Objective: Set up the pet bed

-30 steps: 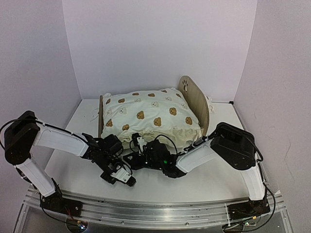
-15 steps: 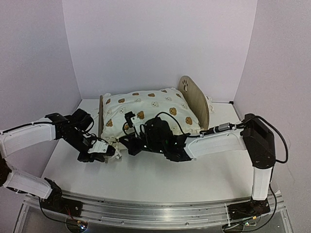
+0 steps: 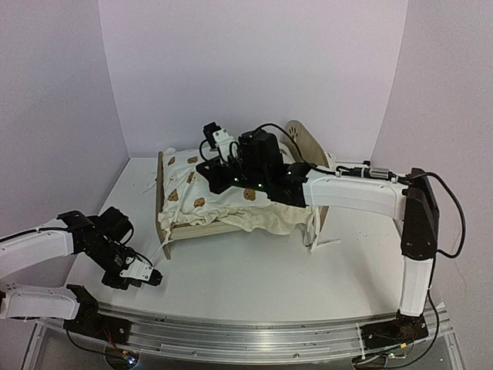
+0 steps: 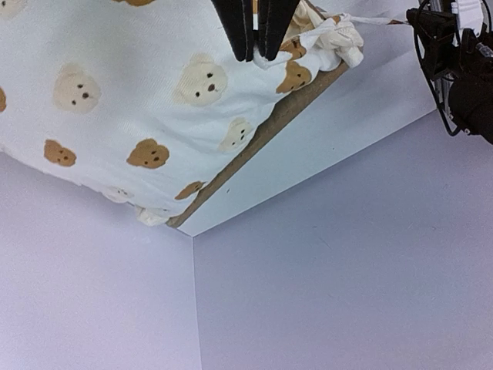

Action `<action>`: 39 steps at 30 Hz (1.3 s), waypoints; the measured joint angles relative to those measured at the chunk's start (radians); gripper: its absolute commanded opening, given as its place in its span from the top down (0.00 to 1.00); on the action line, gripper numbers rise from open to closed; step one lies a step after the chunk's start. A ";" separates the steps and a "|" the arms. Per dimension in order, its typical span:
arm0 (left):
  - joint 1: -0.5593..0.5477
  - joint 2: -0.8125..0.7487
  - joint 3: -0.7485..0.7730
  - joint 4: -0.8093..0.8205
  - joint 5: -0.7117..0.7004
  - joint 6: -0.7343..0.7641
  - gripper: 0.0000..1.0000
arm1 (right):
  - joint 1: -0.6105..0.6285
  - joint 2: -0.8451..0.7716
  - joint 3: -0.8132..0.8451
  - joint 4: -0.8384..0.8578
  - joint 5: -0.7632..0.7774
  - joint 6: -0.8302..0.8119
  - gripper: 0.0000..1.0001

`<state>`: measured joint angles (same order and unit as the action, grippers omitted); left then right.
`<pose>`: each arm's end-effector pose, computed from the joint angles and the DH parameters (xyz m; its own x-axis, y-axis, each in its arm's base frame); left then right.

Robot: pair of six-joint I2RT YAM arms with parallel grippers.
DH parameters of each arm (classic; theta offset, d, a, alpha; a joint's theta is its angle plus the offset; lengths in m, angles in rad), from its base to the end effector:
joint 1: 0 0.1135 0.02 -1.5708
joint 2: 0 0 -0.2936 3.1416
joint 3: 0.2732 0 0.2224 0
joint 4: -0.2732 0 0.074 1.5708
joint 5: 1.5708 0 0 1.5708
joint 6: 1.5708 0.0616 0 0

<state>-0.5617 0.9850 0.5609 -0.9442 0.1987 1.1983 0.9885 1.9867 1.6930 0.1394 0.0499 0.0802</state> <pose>0.0820 -0.0660 0.1931 0.2159 0.9430 -0.2533 0.9745 -0.1917 0.1170 0.2747 0.4116 0.3567 -0.1489 -0.0806 -0.9856 -0.7977 0.5988 0.0715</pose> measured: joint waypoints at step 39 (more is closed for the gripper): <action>0.000 0.013 0.045 -0.023 -0.006 0.016 0.59 | -0.004 -0.087 -0.140 -0.137 -0.387 0.036 1.00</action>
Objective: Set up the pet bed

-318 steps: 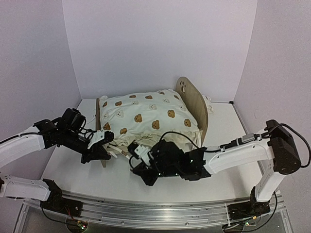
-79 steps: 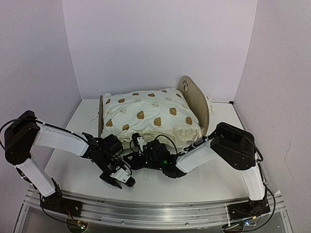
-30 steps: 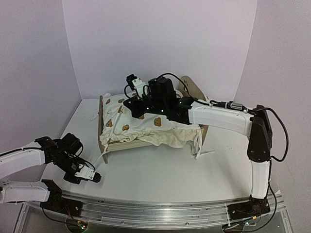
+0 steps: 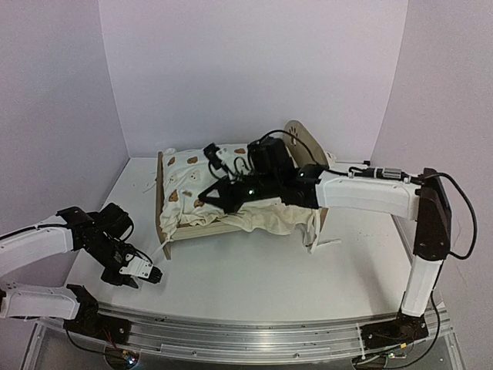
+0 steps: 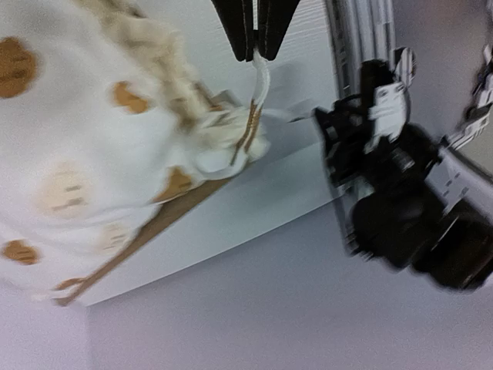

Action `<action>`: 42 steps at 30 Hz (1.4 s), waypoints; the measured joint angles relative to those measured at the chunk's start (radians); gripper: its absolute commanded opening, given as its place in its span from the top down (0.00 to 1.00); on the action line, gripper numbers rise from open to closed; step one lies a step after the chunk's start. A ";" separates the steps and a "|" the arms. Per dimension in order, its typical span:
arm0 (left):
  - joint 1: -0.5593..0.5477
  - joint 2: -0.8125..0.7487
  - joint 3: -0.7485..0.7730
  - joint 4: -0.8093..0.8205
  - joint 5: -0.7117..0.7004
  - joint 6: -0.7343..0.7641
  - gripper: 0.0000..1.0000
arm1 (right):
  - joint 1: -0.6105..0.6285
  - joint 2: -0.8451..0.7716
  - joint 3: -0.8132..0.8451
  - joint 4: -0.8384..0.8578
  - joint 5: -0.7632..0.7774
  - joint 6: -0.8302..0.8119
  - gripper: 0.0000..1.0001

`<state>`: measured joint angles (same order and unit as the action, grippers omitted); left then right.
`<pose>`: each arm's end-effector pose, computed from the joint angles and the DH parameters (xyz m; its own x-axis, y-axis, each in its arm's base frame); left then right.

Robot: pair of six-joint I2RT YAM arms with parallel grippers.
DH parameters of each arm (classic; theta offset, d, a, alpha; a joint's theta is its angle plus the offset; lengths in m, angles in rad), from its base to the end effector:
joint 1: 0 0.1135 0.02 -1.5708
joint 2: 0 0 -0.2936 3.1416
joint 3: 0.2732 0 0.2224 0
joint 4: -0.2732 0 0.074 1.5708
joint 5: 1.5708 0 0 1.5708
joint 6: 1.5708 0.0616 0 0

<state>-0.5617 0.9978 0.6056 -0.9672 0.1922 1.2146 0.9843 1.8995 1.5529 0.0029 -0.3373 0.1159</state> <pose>0.0867 -0.0685 0.2023 0.2332 0.9402 -0.2482 0.9697 -0.2058 0.1315 0.2382 0.3952 0.3305 -0.2961 -0.2484 -0.9223 -0.9304 0.2935 0.2196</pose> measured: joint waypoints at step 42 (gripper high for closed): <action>0.004 0.396 0.544 0.201 -0.131 -0.539 0.99 | 0.008 -0.168 -0.274 -0.235 0.738 0.221 0.35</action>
<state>-0.5575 1.3936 1.1497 -0.7663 0.0617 0.6757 0.9924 1.7312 1.2788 -0.2318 0.4003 0.3371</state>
